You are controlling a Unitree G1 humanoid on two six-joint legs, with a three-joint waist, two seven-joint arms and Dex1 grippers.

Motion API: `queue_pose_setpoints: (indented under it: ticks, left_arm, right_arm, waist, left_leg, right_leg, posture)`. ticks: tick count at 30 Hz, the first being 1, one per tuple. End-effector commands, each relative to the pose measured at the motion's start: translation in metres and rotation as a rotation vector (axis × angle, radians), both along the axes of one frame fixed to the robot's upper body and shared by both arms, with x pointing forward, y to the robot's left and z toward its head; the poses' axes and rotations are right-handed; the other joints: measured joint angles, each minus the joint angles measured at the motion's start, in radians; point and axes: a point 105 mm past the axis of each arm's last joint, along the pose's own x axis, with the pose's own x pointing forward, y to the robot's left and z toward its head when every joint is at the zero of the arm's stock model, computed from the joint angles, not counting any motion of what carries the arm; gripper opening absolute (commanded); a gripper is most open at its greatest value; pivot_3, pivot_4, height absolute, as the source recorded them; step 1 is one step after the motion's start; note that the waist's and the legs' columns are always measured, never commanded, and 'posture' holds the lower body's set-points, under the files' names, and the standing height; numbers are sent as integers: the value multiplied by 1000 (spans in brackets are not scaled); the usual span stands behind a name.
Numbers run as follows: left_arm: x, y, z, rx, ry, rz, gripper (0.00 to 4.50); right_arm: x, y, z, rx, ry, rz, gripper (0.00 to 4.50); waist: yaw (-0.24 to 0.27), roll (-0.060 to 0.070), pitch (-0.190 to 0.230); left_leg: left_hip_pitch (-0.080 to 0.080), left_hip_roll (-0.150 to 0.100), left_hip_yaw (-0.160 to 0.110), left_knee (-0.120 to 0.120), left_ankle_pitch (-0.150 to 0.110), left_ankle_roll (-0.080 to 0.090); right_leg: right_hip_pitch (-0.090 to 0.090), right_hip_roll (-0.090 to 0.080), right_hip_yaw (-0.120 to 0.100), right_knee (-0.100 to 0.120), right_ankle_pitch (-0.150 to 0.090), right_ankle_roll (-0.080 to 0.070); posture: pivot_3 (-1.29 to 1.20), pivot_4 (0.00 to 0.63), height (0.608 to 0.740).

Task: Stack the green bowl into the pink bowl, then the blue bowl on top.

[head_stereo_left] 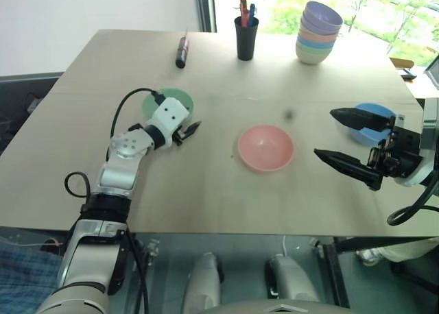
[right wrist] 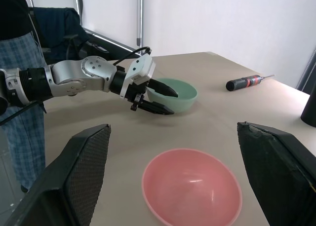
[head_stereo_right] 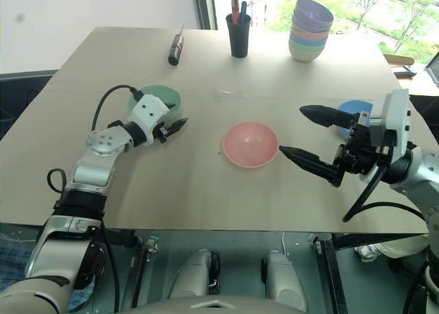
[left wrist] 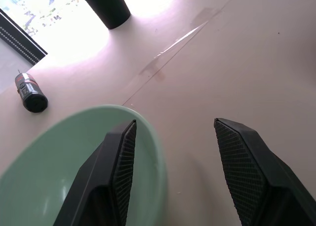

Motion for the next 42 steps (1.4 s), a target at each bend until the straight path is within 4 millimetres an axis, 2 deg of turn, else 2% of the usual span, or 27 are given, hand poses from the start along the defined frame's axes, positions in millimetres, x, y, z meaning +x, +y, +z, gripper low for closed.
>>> queue_pose_setpoints:
  ticks: [1,14,16,18,21,22,29,32,36,40,42]
  left_arm:
    - [-1,8,-2,50,4,28,2669]
    - [-1,37,-23,157,126,137,2669]
    - [-1,38,-24,163,132,139,2260]
    - [0,38,-25,166,136,140,1577]
    - [-1,39,-26,171,141,139,228]
    - [-1,39,-26,171,141,139,7]
    - [2,40,-22,177,131,135,7]
    - [3,33,-15,167,111,98,7]
    - [7,10,2,182,88,-39,7]
    - [12,-15,31,240,46,-152,7]
    - [10,-34,45,286,5,-249,7]
  right_arm:
    - [-2,0,5,-4,-36,11,4308]
    - [0,-3,3,-6,-33,12,4308]
    - [0,-4,2,-8,-32,12,4366]
    - [0,-4,1,-9,-30,11,4366]
    - [1,-5,1,-9,-32,10,4366]
    - [1,-4,1,-8,-33,10,4366]
    - [1,-4,-1,-4,-36,7,4366]
    - [1,-5,-2,-6,-34,5,4366]
    - [2,-5,-3,-5,-31,6,4366]
    - [3,-4,-4,-13,-29,12,4366]
    - [5,-3,-4,-14,-31,16,4366]
  waist:
    - [0,0,0]
    - [1,0,0]
    - [2,0,0]
    - [3,0,0]
    - [3,0,-1]
    - [3,1,-1]
    - [3,1,-1]
    - [3,1,-1]
    - [13,1,-1]
    - [25,-1,0]
    - [25,-1,0]
  left_leg:
    - [0,0,0,0,0,0]
    - [0,0,0,0,0,0]
    - [0,0,0,0,0,0]
    - [0,0,0,0,0,0]
    - [0,0,0,0,0,0]
    - [1,0,-1,0,0,0]
    - [2,0,-1,1,0,0]
    - [1,0,-1,1,0,0]
    - [1,0,-1,1,0,0]
    - [0,0,-2,2,0,0]
    - [-1,0,-2,2,0,0]
  right_leg:
    - [0,0,0,0,0,0]
    - [0,0,0,0,0,0]
    - [0,0,0,0,0,0]
    - [0,0,0,0,0,0]
    - [0,0,0,0,0,0]
    - [1,0,-1,0,0,0]
    - [2,0,-1,1,0,0]
    - [2,0,-1,1,0,0]
    - [2,0,-1,1,0,0]
    - [1,0,-2,0,0,0]
    - [1,0,-2,0,0,0]
  posture:
    - [0,150,740]
    - [0,150,740]
    - [0,150,740]
    - [0,150,740]
    - [0,150,740]
    - [0,150,740]
    - [0,150,740]
    - [0,150,740]
    - [0,150,740]
    - [0,150,740]
    - [0,150,740]
